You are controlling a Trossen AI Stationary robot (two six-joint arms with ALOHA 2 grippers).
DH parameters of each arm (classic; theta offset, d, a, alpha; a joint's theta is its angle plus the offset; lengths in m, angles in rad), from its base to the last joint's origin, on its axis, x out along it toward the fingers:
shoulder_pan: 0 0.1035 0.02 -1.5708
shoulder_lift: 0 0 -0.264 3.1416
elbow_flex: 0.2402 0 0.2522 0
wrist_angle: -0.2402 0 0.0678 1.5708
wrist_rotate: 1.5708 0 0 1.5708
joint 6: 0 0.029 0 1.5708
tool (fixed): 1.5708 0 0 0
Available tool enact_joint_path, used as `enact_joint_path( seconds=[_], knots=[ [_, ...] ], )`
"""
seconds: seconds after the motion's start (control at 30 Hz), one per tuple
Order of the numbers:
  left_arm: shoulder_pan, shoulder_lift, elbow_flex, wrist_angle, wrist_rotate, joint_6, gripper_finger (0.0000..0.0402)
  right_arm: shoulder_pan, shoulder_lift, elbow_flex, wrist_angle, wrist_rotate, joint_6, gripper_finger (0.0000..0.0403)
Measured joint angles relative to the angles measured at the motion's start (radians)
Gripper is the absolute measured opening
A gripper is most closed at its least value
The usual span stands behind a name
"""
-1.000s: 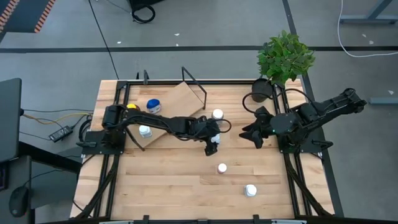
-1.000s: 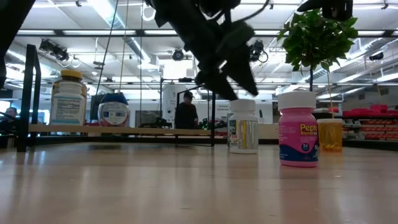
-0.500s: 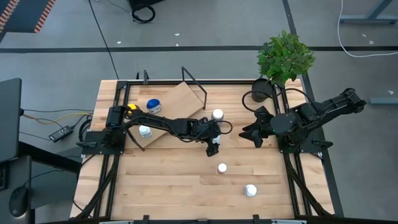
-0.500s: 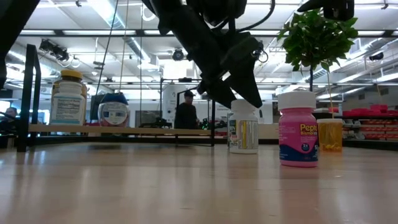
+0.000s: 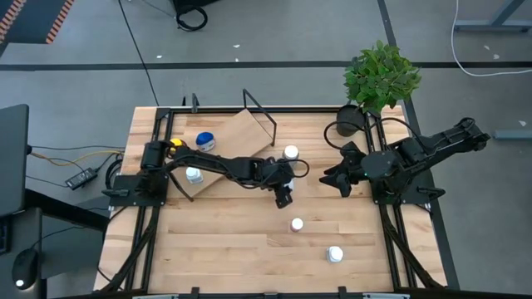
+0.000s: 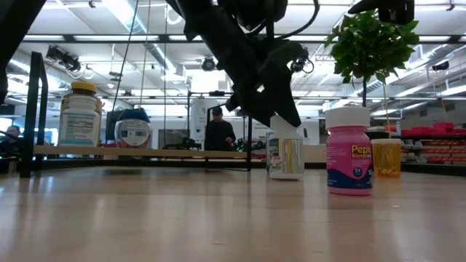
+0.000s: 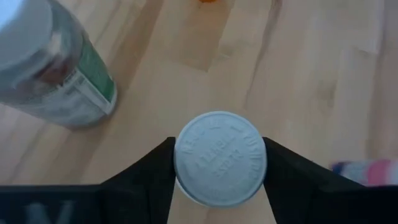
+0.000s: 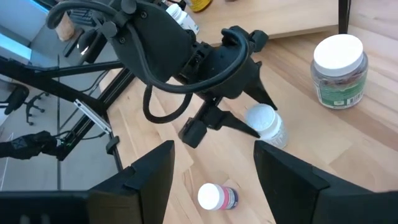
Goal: Pick and place medicine bottles onto shelf by color
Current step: Put the yellow medicine bottle on the shelf
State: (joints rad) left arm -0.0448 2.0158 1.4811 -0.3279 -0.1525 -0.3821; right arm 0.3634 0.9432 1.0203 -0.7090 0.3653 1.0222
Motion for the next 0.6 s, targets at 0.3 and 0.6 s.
enact_joint_path(
  seconds=[0.3, 0.6],
  knots=[
    [0.011, -0.168, 0.000, -0.296, 0.012, -0.041, 0.0202, -0.001, 0.000, 0.000, 0.001, 0.000, -0.056, 0.0228],
    [0.014, -0.316, 0.002, -0.661, -0.082, -0.059, 0.0203, -0.001, 0.000, 0.000, 0.003, 0.089, -0.091, 0.0228]
  ],
)
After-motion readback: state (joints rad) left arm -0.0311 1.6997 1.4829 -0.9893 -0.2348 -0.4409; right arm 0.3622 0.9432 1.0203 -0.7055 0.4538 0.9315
